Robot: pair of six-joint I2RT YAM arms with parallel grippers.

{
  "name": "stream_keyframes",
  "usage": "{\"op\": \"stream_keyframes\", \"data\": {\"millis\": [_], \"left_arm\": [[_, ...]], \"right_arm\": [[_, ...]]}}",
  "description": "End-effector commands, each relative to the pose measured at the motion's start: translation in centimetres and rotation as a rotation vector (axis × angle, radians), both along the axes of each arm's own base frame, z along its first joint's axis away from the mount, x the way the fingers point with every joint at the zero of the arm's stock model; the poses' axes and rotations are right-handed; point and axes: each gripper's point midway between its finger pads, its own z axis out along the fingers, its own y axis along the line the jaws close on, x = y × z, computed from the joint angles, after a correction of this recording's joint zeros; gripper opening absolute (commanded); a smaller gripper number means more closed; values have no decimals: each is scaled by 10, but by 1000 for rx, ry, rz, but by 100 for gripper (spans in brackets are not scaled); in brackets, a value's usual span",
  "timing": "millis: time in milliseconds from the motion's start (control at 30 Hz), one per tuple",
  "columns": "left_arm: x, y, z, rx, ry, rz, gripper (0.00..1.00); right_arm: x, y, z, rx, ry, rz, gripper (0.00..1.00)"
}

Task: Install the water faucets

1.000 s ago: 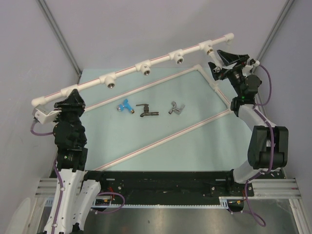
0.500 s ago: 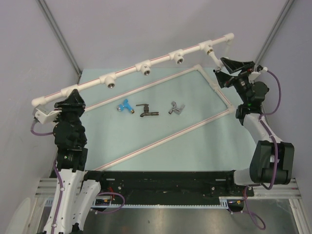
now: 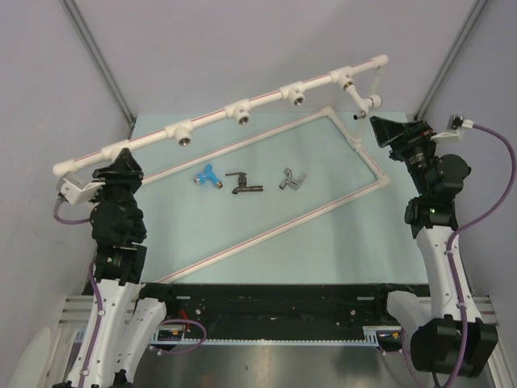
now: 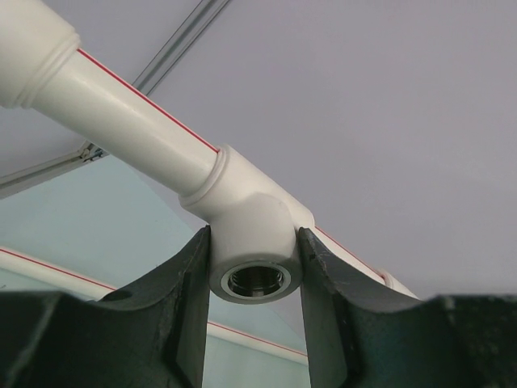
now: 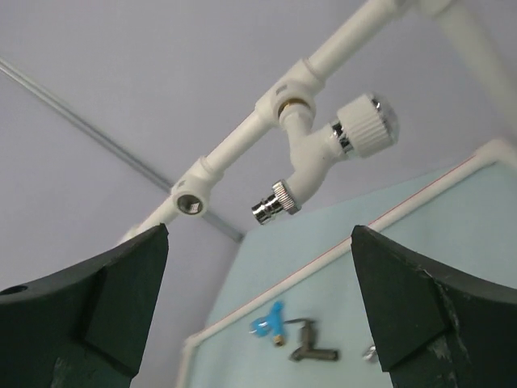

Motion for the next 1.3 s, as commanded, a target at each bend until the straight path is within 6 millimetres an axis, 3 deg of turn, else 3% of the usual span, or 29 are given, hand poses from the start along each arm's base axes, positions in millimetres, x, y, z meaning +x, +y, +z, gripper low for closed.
{"op": "stream_keyframes", "data": {"millis": [0,67,133,367,533,633,700,733,800,867,1067,1167,1267], "left_arm": [[6,-16,-13,104,96,-61,1],[6,-17,-12,113,99,-59,1],[6,-18,-12,120,100,-62,1],[5,-22,-11,147,107,-67,1],[3,-21,-12,160,113,-58,1],[3,-22,-11,167,112,-63,1],[2,-22,-11,167,110,-62,1],[2,-22,-11,168,111,-62,1],[2,-21,-12,170,113,-59,1],[1,-21,-11,170,111,-60,1],[1,-19,-11,174,111,-51,1],[1,-18,-13,176,116,-49,1],[2,-18,-13,178,118,-48,1]], "right_arm": [[-9,-36,10,-607,-203,-278,100],[-15,-38,17,-798,-283,-327,100],[-12,-45,12,-1048,-330,-380,100],[10,-38,-3,-1426,-443,-363,100],[23,-37,11,-1500,-491,-381,100],[37,-31,6,-1544,-497,-331,100],[40,-31,13,-1560,-509,-334,100],[45,-18,10,-1555,-529,-297,100],[49,-12,14,-1562,-548,-278,100],[57,0,4,-1568,-554,-211,99],[75,15,3,-1593,-570,-180,98],[82,20,0,-1569,-571,-166,96],[88,23,0,-1528,-571,-160,88]]}}
